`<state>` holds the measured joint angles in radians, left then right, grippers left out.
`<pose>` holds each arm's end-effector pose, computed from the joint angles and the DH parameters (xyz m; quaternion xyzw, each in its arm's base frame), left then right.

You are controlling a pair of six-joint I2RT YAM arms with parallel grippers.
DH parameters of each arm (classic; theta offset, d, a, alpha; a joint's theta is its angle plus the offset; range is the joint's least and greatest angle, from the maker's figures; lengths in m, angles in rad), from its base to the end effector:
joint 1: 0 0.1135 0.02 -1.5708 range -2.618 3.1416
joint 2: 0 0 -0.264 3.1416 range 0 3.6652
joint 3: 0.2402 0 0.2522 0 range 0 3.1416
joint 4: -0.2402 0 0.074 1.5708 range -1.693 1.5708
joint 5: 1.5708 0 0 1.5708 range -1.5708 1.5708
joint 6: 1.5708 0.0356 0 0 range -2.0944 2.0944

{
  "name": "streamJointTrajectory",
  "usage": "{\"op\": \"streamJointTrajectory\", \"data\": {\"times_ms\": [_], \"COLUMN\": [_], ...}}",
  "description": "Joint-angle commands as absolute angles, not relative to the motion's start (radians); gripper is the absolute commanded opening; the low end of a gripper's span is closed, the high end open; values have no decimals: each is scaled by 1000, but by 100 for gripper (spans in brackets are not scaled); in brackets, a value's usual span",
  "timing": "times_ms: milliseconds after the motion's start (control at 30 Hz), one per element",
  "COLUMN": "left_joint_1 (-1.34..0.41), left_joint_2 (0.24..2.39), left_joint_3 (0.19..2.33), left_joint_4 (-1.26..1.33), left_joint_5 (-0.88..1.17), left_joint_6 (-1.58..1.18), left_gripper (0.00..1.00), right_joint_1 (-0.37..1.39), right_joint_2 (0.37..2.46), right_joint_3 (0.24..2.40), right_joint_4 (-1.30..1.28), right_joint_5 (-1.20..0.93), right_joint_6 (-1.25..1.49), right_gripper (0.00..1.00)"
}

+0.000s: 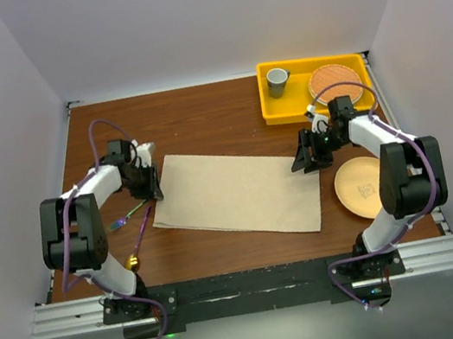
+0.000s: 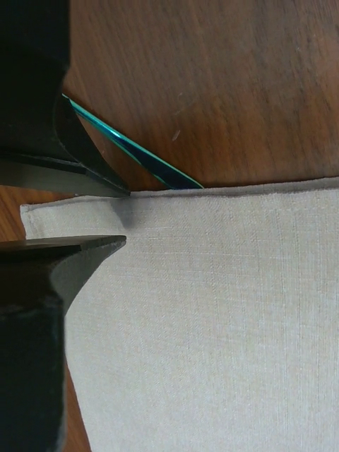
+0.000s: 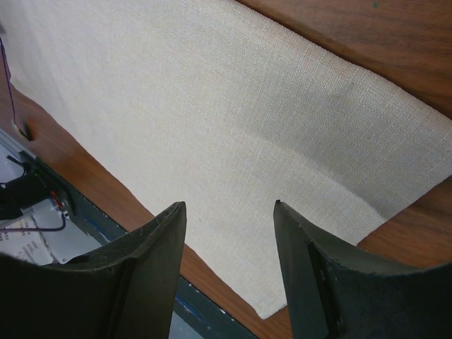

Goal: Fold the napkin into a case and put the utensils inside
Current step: Pick up the rectangle-folded napkin at the center of the board.

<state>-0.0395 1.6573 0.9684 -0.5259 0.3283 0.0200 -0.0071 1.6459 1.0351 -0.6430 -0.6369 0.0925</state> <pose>0.3069 -0.0236 0.1662 0.0578 0.9697 -0.1625 0.1731 0.3070 0.0190 0.1879 -0.0027 0.9391 0.3153 0.1366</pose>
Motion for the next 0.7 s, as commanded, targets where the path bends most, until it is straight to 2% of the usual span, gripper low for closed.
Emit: {"op": "streamJointTrajectory", "data": {"times_ms": [0,267,467,567,667], "left_joint_1": [-34,-64,-130,-140,-144], "left_joint_2": [1681,1710,1704,1706,1694], "left_joint_3": [971,968,945,939,951], "left_joint_4": [-476,-453,-428,-426,-440], "left_joint_5": [276,242,180,155,134], "left_joint_6": [18,44,51,43,44], "left_gripper": [31,28,25,18,6], "right_joint_1": [-8,-8,47,71,83], "right_joint_2": [1601,1615,1666,1687,1715], "right_joint_3": [1026,1019,1011,1008,1015], "right_joint_4": [-664,-678,-673,-664,-676], "right_joint_5": [-617,-586,-552,-517,-503], "right_joint_6": [63,32,17,21,15], "right_gripper": [56,55,50,49,48]}}
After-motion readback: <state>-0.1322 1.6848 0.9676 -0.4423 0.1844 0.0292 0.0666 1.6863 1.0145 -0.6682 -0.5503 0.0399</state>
